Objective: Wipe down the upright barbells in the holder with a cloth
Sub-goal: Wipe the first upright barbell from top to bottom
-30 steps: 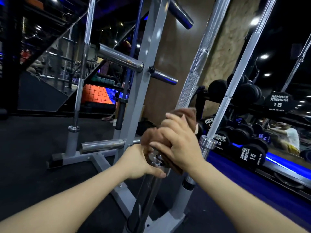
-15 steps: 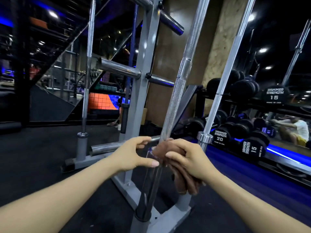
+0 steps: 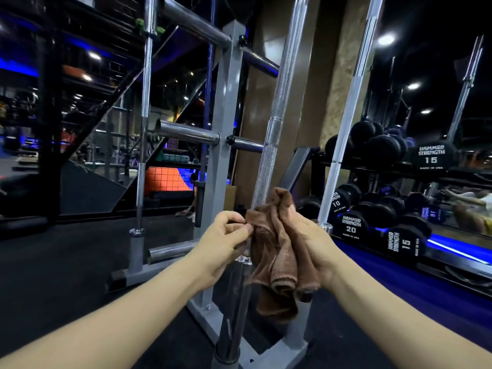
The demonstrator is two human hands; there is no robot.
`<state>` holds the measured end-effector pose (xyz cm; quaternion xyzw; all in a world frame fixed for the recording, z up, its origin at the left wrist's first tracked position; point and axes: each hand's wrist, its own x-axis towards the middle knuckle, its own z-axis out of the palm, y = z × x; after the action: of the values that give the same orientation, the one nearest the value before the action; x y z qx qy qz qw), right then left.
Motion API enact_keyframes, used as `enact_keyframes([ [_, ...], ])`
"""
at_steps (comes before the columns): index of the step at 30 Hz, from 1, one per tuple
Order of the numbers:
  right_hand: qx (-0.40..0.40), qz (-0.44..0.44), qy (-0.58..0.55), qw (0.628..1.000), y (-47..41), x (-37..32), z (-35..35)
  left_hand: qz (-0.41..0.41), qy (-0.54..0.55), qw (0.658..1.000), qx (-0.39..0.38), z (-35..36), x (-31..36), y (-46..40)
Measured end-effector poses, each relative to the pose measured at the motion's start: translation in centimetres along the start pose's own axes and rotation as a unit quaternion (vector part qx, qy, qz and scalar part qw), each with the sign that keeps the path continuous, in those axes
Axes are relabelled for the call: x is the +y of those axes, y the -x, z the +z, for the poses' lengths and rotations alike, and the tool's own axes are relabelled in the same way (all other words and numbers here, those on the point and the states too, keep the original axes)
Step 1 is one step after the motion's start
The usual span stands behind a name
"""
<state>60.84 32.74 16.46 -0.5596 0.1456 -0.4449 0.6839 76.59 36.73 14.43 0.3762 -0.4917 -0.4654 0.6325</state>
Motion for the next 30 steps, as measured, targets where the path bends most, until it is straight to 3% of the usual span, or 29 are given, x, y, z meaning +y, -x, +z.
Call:
enact_keyframes([
  [2, 0.035, 0.022, 0.017, 0.999, -1.2, -0.3, 0.6, -0.035, 0.019, 0.999, -0.013, 0.0, -0.2, -0.1],
  [5, 0.073, -0.043, 0.054, 0.995, -2.1, -1.1, 0.2, -0.073, 0.023, 0.995, -0.061, 0.3, -0.7, 0.2],
  [9, 0.118, -0.063, 0.145, 0.98, -0.4, 0.1, -0.4, -0.042, 0.059, 0.997, 0.023, 0.6, -0.7, -0.3],
  [12, 0.19, -0.192, 0.301, 0.915, -1.4, 0.9, 0.0, -0.039, 0.088, 0.995, 0.013, 1.4, 0.1, -0.3],
  [16, 0.196, -0.251, 0.429, 0.845, -2.6, 1.6, 0.5, -0.03, 0.071, 0.997, -0.014, 1.9, 1.0, 0.0],
  [18, 0.133, -0.224, 0.445, 0.857, -2.7, 1.6, 0.5, -0.019, 0.054, 0.998, 0.02, 1.4, 1.0, -0.2],
  [21, 0.005, -0.13, 0.397, 0.909, -2.4, 1.1, 0.4, 0.014, 0.003, 0.995, 0.103, -0.1, 0.8, -0.9],
  [23, 0.044, -0.148, 0.382, 0.911, -2.9, -0.3, -0.4, 0.045, -0.017, 0.987, 0.154, -1.2, 1.3, -1.8],
  [25, 0.133, -0.197, 0.378, 0.895, -4.4, -2.2, -1.2, 0.12, -0.068, 0.97, 0.201, -2.0, 2.4, -3.8],
  [27, 0.192, -0.209, 0.369, 0.885, -6.3, -4.3, -1.4, 0.227, -0.2, 0.928, 0.219, -1.3, 4.2, -5.8],
  [30, 0.212, -0.222, 0.375, 0.875, -8.9, -6.2, -1.3, 0.314, -0.321, 0.868, 0.213, 1.7, 4.8, -8.4],
])
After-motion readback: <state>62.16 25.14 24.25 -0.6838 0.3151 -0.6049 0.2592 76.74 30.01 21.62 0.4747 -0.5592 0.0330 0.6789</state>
